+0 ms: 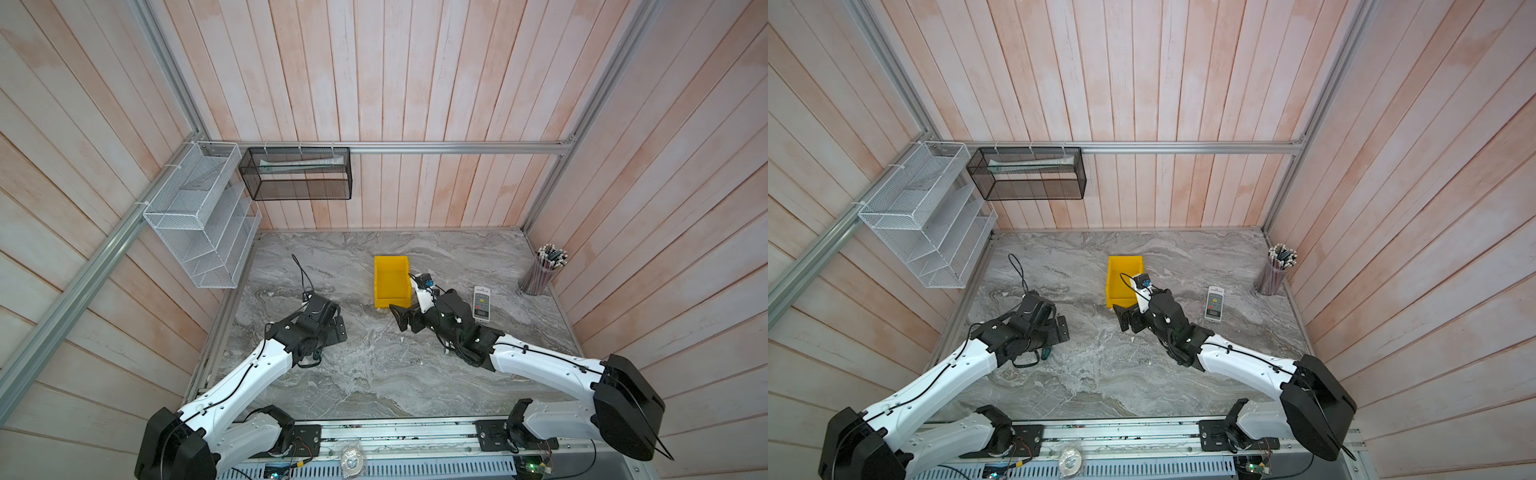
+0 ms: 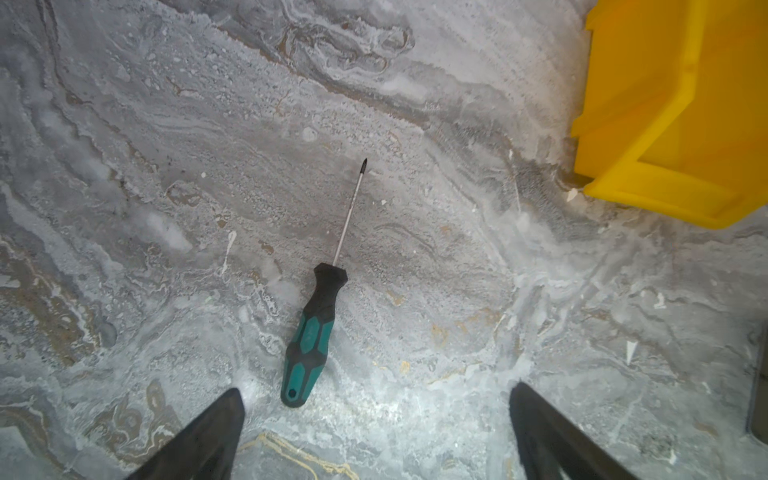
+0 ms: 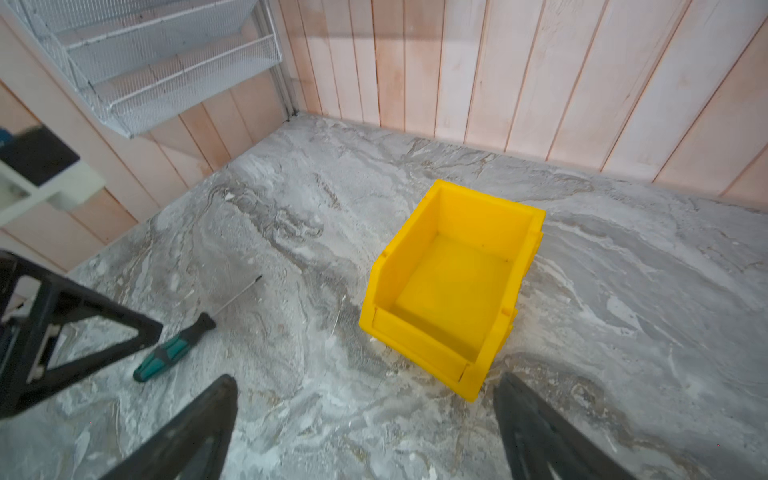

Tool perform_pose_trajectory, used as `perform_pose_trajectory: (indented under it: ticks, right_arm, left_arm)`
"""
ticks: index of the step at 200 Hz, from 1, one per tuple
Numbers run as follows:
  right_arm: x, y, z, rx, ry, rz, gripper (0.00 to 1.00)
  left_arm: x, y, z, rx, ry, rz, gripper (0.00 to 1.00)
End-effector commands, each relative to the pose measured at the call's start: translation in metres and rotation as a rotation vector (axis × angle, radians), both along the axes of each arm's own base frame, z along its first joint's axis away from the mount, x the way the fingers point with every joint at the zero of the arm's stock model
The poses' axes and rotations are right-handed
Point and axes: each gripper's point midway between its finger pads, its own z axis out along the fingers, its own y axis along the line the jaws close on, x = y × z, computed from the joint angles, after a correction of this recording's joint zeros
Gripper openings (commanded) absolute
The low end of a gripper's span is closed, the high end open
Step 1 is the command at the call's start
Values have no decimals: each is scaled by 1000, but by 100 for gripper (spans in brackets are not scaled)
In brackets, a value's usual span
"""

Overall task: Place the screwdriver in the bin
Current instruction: 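Close the left gripper on the green screwdriver handle while the right gripper withdraws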

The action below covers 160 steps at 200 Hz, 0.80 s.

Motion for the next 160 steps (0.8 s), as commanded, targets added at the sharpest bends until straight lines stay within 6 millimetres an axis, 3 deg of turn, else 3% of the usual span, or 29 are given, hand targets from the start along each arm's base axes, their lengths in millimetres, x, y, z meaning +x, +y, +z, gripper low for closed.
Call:
perform_pose_trajectory:
  ticks: [1, 51, 75, 107, 127, 160]
  right_arm:
    - [0, 3, 21, 38, -84, 18, 98]
    - [-6, 3, 17, 47, -81, 38, 98]
    - [-7, 2, 17, 46, -82, 38, 98]
    - [-4, -6, 19, 45, -98, 0, 98]
    - [-1, -9, 17, 31, -105, -25, 98]
    - [1, -15, 16, 23, -109, -56, 98]
  left_arm:
    - [2, -1, 3, -3, 2, 0, 100]
    - [4, -5, -36, 40, 80, -37, 100]
    - [1, 15, -58, 149, 131, 31, 100]
    - [5, 27, -68, 118, 119, 89, 96]
    - [3, 29, -80, -31, 121, 113, 83]
    - [5, 29, -71, -76, 70, 113, 80]
